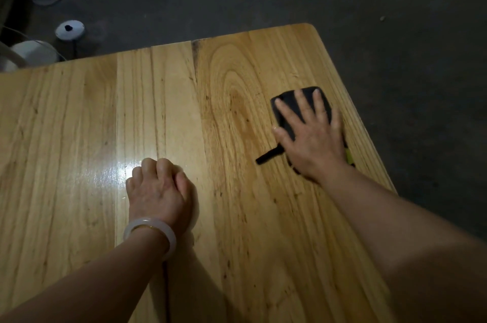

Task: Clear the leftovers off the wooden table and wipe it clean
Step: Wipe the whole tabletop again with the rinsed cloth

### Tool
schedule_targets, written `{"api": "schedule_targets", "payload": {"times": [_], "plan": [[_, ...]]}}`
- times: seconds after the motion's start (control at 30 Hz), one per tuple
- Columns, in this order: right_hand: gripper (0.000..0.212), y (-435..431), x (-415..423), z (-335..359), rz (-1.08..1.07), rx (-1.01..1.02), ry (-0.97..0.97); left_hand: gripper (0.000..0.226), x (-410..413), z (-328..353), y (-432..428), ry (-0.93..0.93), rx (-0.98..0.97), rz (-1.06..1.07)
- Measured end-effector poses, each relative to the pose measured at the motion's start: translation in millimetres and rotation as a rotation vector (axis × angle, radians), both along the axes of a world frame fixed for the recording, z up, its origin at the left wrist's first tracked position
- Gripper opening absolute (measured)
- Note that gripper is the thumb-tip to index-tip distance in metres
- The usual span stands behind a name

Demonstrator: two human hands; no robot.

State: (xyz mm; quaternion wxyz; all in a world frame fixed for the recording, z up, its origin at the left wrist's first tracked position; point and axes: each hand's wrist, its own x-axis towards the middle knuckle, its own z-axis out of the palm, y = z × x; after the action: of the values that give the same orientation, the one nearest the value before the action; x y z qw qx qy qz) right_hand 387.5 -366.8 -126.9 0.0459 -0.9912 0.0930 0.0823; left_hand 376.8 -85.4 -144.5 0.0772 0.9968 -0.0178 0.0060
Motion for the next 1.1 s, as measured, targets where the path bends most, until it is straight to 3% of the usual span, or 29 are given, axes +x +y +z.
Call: {"api": "schedule_targets", "payload": {"times": [0.17, 0.4, 0.77, 0.9, 1.1], "plan": [[0.054, -26.7, -2.8, -2.3, -0.115, -0.003, -0.013, 0.032, -2.0, 0.6, 0.8, 0.000, 0.003, 0.002], [0.056, 2.6, -53.4, -2.1, -0.167, 0.041, -0.004, 0.033, -1.6, 4.6, -1.6, 0.004, -0.003, 0.003], [0.057, 117.6, -150.1, 0.4, 0.211, 0.164, -0.077, 0.017, -2.9, 4.9, -4.6, 0.019, -0.015, 0.007], [0.052, 129.5, -149.4, 0.2, 0.424, 0.242, -0.063, 0.016, -4.3, 6.5, -6.6, -0.004, -0.010, -0.013], [0.048, 114.8, -112.0, 2.4, 0.523, 0.277, -0.027, 0.017, -2.5, -6.2, 6.3, 0.065, 0.151, -0.064]]}}
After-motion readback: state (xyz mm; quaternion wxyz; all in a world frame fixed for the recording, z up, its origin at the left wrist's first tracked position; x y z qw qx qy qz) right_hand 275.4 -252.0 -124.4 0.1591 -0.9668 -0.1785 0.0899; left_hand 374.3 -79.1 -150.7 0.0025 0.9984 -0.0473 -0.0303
